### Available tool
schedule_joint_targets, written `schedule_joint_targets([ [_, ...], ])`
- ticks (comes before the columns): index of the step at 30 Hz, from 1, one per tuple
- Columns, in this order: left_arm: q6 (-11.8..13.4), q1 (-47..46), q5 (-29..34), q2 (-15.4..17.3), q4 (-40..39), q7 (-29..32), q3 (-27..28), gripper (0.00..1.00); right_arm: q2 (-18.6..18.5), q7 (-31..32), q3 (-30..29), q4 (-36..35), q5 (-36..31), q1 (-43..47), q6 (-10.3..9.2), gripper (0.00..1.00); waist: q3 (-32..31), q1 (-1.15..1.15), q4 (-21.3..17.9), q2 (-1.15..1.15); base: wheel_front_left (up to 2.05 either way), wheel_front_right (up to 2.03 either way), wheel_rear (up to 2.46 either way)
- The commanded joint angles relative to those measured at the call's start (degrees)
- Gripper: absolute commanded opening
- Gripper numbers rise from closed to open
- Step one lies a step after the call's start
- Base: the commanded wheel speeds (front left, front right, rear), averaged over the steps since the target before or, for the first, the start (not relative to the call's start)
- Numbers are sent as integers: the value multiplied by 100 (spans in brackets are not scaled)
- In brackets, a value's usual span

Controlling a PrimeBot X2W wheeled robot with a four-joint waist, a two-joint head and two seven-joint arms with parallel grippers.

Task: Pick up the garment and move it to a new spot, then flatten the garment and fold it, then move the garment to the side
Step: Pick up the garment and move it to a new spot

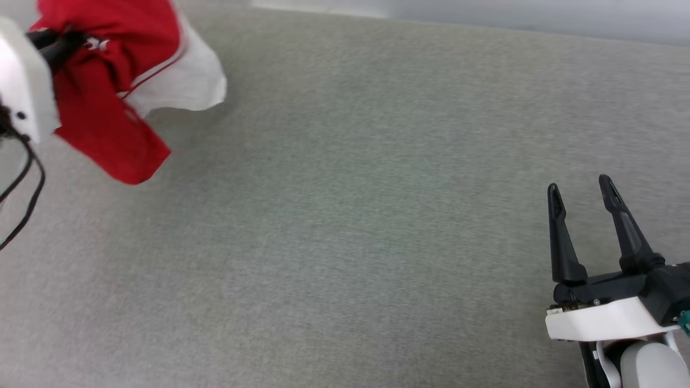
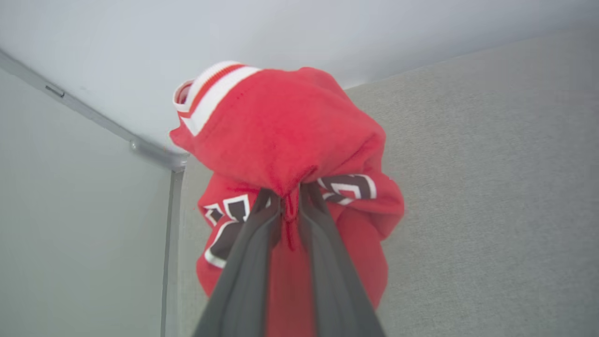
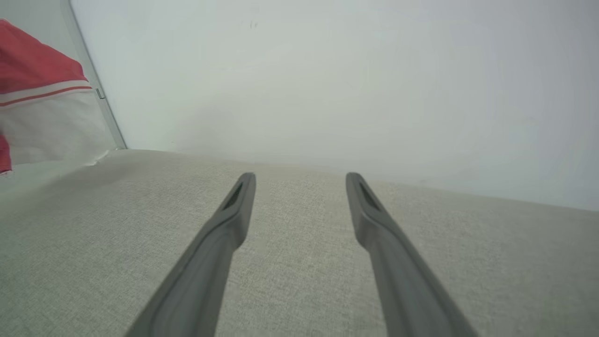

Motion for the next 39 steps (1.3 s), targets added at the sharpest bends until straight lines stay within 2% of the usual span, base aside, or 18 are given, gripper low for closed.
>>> schedule_joint_targets([
  [1,4,-166,57,-39,-235,63,-93,0,14,-11,10,4,95,64,-2,100,-174,0,-273,0,0,0,0],
  [6,3,-399,217,-180,-777,247,-400,0,14,-11,42,-2,226,99,-2,100,-227,0,-700,0,0,0,0],
  [11,3,-419,240,-456,-1139,352,-698,0,14,-11,19,-5,317,116,-2,100,-202,0,-1004,0,0,0,0],
  [17,3,-373,294,-1117,-1466,367,-1304,0,13,-10,56,8,447,56,-2,100,-107,0,-1465,0,0,0,0],
  [23,3,-168,363,-1680,-1350,419,-2178,0,12,-11,63,25,539,14,-2,100,-27,0,-1805,0,0,0,0],
  [29,3,296,558,-2117,-1411,685,-2621,0,13,-11,49,39,588,48,-2,100,61,0,-1942,0,0,0,0],
  [32,1,988,943,-2384,-1745,1294,-2650,0,13,-11,68,31,622,27,-2,100,118,0,-1989,0,0,0,0],
  [35,2,1504,1193,-2504,-2042,1682,-2641,0,13,-11,65,30,642,-9,-2,100,157,0,-1991,0,0,0,0],
  [38,1,1694,1316,-2582,-2137,1619,-2649,0,13,-11,29,49,616,-14,-2,100,149,0,-1920,0,0,0,0],
  [39,2,1698,1354,-2603,-2133,1514,-2649,23,13,-11,27,61,596,-3,-2,100,127,0,-1886,0,0,0,0],
])
